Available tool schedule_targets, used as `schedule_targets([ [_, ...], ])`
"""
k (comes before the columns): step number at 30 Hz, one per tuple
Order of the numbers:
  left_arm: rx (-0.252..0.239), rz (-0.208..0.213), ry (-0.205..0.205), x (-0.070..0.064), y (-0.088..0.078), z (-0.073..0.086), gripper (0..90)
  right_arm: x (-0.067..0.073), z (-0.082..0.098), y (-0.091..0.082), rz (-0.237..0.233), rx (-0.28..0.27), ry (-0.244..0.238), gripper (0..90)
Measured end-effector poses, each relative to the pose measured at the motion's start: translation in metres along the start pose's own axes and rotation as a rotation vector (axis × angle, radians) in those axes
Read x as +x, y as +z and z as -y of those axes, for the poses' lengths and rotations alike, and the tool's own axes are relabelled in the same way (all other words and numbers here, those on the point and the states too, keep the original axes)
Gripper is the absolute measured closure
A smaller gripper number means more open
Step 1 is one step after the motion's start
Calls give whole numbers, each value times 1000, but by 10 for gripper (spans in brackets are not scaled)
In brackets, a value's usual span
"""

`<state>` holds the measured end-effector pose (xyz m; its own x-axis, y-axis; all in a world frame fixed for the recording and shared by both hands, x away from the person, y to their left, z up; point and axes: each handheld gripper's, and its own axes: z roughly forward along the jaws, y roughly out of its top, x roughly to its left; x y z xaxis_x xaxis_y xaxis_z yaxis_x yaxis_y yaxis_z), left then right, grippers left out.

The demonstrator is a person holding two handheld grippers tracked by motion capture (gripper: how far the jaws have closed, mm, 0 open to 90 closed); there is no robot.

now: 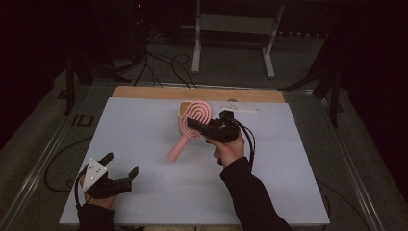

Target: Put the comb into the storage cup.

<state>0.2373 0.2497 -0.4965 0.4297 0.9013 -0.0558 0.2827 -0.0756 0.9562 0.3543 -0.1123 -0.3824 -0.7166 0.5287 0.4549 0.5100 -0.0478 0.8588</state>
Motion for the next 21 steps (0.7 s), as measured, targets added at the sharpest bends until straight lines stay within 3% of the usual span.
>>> schedule_targets([
  [3, 1, -8, 6, 1, 0, 0, 0, 0, -1, 0, 6, 4, 0, 636],
  [12, 25, -29, 77, -6, 5, 1, 0, -4, -3, 0, 12, 4, 11, 637],
  [21, 35, -23, 89, -8, 7, 1, 0, -10, -9, -2, 15, -5, 23, 636],
])
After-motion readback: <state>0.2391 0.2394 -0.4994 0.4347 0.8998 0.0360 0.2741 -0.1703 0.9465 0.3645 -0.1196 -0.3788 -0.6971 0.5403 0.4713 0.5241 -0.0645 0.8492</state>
